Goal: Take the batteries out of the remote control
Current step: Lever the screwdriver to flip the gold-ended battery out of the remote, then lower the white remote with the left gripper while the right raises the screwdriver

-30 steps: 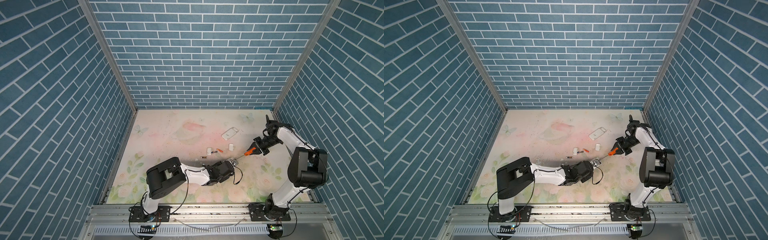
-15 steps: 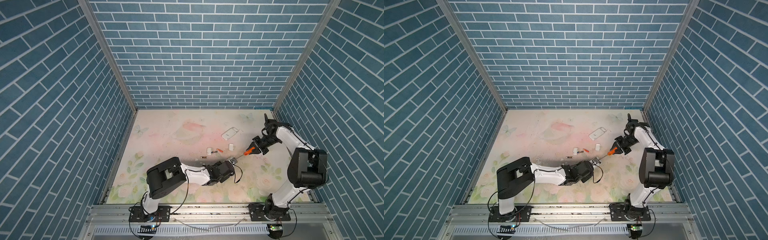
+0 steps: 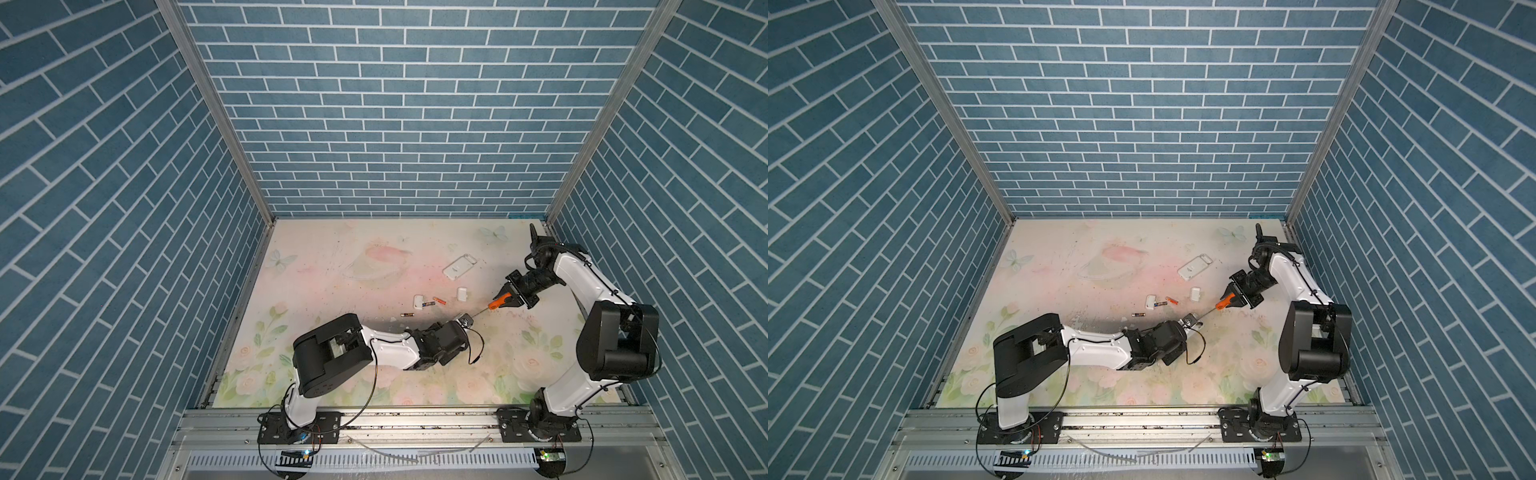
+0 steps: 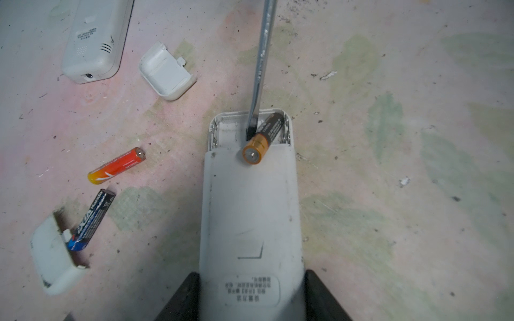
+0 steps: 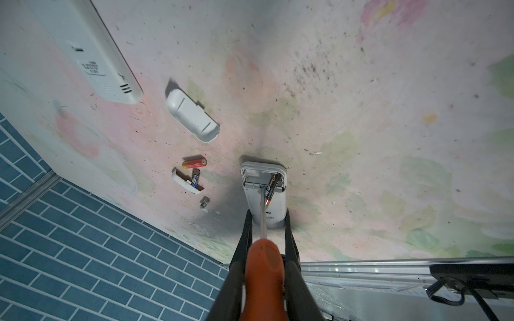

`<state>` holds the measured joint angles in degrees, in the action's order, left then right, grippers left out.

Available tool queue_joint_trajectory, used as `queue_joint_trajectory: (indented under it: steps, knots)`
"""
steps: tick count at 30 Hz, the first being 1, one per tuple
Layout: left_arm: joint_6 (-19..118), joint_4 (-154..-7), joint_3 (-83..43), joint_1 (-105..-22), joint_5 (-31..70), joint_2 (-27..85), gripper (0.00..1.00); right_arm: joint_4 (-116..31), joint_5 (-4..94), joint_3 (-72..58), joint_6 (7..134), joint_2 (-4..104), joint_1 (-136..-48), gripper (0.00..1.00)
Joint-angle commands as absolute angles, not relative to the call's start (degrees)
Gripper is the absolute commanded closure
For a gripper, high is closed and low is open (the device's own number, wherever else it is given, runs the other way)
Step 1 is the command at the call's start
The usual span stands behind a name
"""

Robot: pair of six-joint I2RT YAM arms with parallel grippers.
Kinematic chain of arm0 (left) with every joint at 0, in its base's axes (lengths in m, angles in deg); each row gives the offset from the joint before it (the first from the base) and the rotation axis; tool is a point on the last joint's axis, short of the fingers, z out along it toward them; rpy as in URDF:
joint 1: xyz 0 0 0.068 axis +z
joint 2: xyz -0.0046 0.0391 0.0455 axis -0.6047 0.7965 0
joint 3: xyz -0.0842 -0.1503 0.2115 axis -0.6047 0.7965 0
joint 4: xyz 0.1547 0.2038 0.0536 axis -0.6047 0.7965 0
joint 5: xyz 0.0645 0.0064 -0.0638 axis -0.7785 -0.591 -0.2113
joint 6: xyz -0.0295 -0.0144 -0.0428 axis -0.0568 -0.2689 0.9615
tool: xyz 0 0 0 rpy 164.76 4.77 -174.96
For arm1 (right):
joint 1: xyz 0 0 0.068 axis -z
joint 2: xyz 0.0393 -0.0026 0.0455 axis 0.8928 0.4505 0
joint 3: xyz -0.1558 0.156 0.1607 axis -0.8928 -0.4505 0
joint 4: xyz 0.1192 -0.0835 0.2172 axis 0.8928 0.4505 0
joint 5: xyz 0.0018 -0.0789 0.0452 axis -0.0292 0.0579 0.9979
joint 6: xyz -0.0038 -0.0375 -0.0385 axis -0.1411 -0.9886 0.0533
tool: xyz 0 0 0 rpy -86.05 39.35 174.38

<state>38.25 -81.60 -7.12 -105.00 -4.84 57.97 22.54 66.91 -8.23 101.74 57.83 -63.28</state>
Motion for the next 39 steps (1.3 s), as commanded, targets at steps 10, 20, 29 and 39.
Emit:
queue_joint_trajectory:
  steps: [10,20,29,39]
  knots:
    - [37.28,-66.89,-1.99,-104.02,0.21,64.9,0.77,26.65,64.46,-7.02,99.56,54.92,-64.16,1.0]
    - [37.72,-66.54,-2.12,-103.96,-0.36,65.09,0.77,27.3,63.51,-7.93,99.13,53.3,-64.31,1.0]
    - [40.09,-65.43,-1.97,-102.98,-0.27,65.4,0.77,26.7,62.59,-5.5,98.14,52.45,-64.28,1.0]
    - [43.08,-63.37,-1.93,-102.68,1.74,63.46,0.55,22.09,60.23,-2.65,92.43,49.32,-62.75,1.0]
